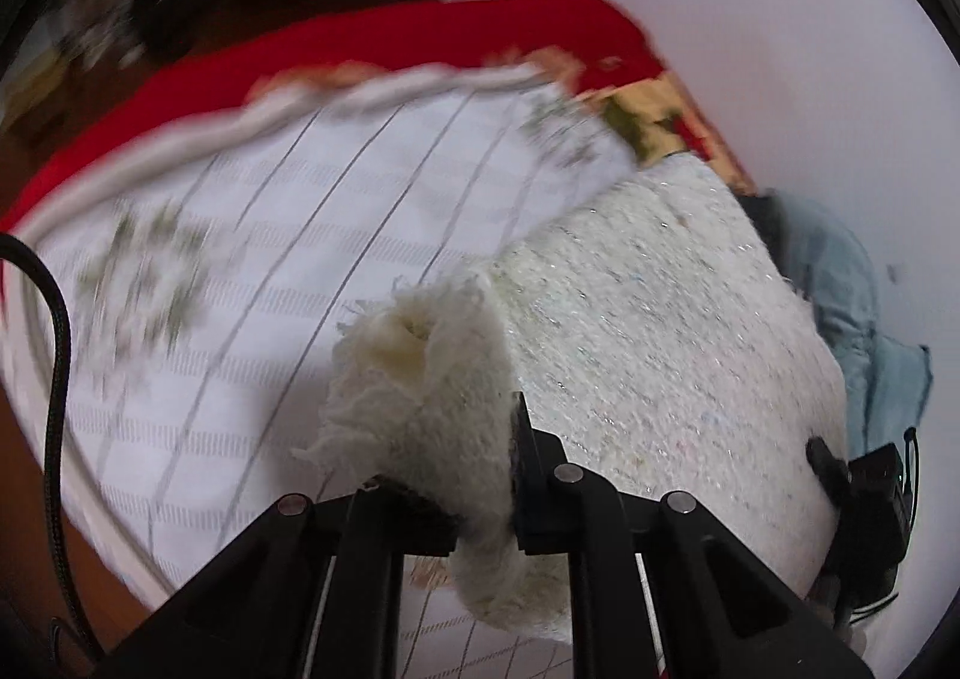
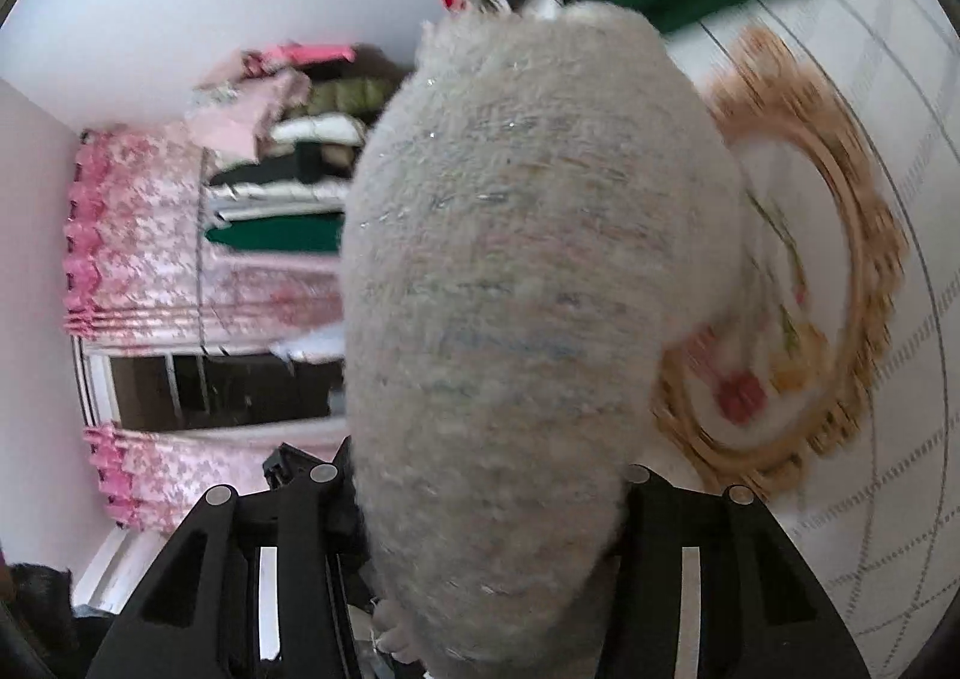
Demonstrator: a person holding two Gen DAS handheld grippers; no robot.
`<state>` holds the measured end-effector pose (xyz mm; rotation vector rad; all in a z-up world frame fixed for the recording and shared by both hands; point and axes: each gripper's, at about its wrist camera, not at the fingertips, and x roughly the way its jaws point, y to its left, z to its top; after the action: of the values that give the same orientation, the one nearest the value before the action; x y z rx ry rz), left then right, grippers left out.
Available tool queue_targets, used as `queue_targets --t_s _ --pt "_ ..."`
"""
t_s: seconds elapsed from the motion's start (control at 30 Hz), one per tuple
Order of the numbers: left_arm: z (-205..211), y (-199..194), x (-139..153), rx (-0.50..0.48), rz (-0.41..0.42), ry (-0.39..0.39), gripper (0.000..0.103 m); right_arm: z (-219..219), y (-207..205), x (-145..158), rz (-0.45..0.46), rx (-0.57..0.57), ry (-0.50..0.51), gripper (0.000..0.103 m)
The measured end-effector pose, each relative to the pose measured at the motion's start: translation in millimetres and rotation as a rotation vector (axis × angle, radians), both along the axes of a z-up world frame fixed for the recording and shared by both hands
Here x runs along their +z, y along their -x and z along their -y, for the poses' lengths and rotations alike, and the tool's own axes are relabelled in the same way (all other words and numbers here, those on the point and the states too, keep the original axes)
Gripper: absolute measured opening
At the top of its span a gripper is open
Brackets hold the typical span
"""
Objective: Fold large clothes
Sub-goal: 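Lift the folded cardigan with both grippers and carry it onto the green garment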
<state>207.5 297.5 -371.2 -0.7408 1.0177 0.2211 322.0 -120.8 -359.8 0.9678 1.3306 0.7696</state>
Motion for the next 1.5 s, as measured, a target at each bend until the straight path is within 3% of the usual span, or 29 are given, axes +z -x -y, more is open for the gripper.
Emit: queue_targets --t_s 0.3,0.43,0.53,0.67,0.77,0.9,0.97,1.03,1.17,1.3,1.4,1.43,1.5 --pt "-5.2 -129.6 102.0 -0.085 0.187 -0.033 0.009 17.5 -113.6 124.2 0.146 -0.133 -0.068 0.051" --pt "8.6 -199.7 124.3 -0.112 0.243 -0.039 0.009 39.6 -185.8 161.7 0.192 -0.176 -0.09 0.051" --pt "28.9 -256.1 125.3 -0.139 0.268 -0.034 0.009 70.9 -244.5 170.8 0.203 -0.198 -0.086 0.051" --pt "66.1 -328.3 91.9 -0.18 0.25 -0.025 0.009 119.2 -328.4 155.5 0.171 -0.218 -0.063 0.051" --pt "89.1 -365.3 42.5 -0.211 0.187 -0.023 0.009 155.4 -381.2 112.6 0.112 -0.229 -0.024 0.051" --pt "114.8 -398.9 -37.5 -0.261 0.045 -0.054 0.009 187.5 -419.8 42.6 0.015 -0.24 0.05 0.051" --pt "120.7 -401.9 -55.9 -0.29 0.027 -0.075 0.011 197.6 -432.4 22.1 0.005 -0.226 0.071 0.051" --pt "128.2 -404.6 -55.8 -0.315 0.026 -0.108 0.012 199.2 -435.6 13.3 0.009 -0.216 0.078 0.053" --pt "136.7 -404.8 -43.7 -0.352 -0.017 -0.18 0.017 189.1 -438.1 28.6 0.047 -0.181 0.256 0.066" --pt "143.8 -403.3 -31.3 -0.393 -0.039 -0.274 0.017 163.8 -427.8 73.1 0.127 -0.14 0.596 0.08" --pt "149.0 -393.5 -16.4 -0.415 -0.037 -0.324 0.022 148.9 -411.8 100.0 0.196 -0.149 0.829 0.081" --pt "151.1 -388.8 -10.2 -0.421 -0.032 -0.343 0.03 146.4 -404.4 104.1 0.218 -0.154 0.883 0.089" --pt "154.3 -379.4 1.4 -0.432 -0.031 -0.386 0.066 146.0 -384.0 106.3 0.256 -0.16 0.973 0.103"
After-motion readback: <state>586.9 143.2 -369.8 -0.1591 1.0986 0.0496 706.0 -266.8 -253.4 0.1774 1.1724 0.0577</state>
